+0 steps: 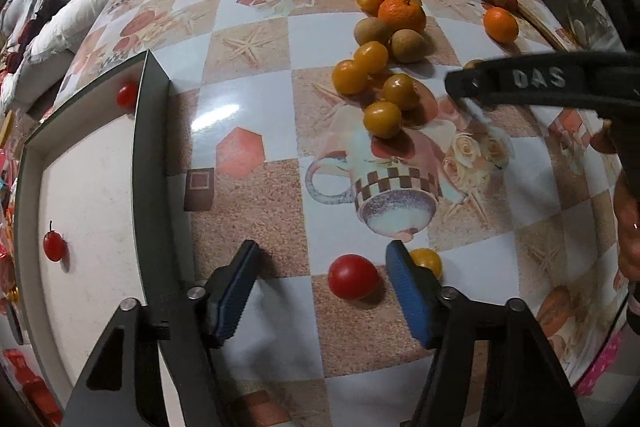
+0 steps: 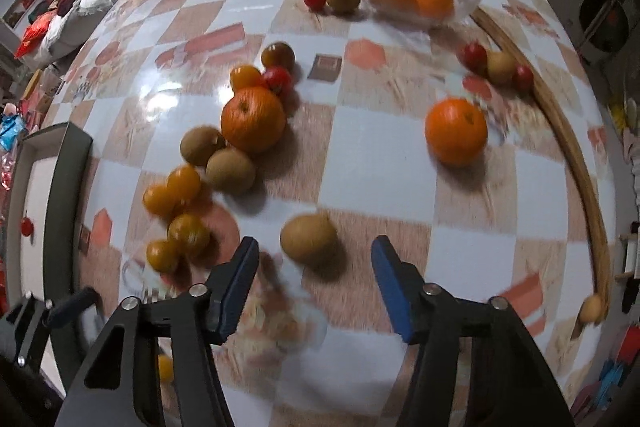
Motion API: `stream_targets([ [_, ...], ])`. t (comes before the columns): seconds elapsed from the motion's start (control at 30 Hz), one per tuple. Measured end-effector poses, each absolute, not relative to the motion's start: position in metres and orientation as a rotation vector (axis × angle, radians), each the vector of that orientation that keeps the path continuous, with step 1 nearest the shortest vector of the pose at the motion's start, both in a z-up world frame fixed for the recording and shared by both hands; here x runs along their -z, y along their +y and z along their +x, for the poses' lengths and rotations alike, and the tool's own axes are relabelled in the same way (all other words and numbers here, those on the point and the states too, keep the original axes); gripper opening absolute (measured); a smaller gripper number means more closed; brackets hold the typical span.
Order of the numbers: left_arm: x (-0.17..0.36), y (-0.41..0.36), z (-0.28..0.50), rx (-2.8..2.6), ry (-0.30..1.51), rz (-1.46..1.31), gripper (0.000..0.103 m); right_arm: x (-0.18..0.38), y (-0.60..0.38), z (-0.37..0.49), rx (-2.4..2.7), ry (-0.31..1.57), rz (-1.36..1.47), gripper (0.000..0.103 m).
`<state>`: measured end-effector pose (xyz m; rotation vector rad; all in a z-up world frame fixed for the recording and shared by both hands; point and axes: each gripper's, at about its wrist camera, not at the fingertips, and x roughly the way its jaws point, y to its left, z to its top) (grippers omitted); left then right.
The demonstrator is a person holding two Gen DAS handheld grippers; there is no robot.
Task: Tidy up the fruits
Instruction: 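Grasp a red tomato with the left tool while the right tool grasps a brown kiwi, then carry the tomato and kiwi into the white tray and open both tools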
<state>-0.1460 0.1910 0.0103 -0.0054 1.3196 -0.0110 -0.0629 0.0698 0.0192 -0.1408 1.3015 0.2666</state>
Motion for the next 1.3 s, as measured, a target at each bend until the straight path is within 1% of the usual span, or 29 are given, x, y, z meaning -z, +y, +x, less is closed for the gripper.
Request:
stream_targets([
  [0.13, -0.011, 0.191, -0.145, -0.004, 1.331, -0.019, 0.057, -0.019, 0.075, -0.059, -0.261, 1.288, -0.169, 0.053],
  [0.2, -0.013, 0.191, -0.145, -0.01, 1.334, -0.024, 0.05, -0.019, 0.076, -0.06, -0.254, 1.281, -0.177, 0.046],
  [0.23, -0.013, 0.19, -0.144, -0.01, 1.337, -0.026, 0.047, -0.019, 0.077, -0.059, -0.249, 1.276, -0.181, 0.038],
  [0.27, -0.014, 0.189, -0.145, -0.006, 1.339, -0.026, 0.037, -0.02, 0.076, -0.059, -0.247, 1.27, -0.181, 0.03],
  [0.3, -0.015, 0.187, -0.146, -0.003, 1.34, -0.026, 0.03, -0.02, 0.074, -0.059, -0.247, 1.269, -0.178, 0.03],
  [0.37, -0.017, 0.187, -0.144, 0.011, 1.346, -0.042, 0.025, -0.021, 0.069, -0.057, -0.257, 1.275, -0.141, 0.03],
  [0.67, -0.03, 0.205, -0.141, 0.022, 1.339, -0.153, 0.025, -0.03, 0.051, -0.072, -0.288, 1.302, -0.042, 0.03],
  [1.3, -0.069, 0.251, -0.149, -0.025, 1.257, -0.212, 0.025, -0.072, 0.081, -0.099, -0.389, 1.293, -0.052, 0.03],
])
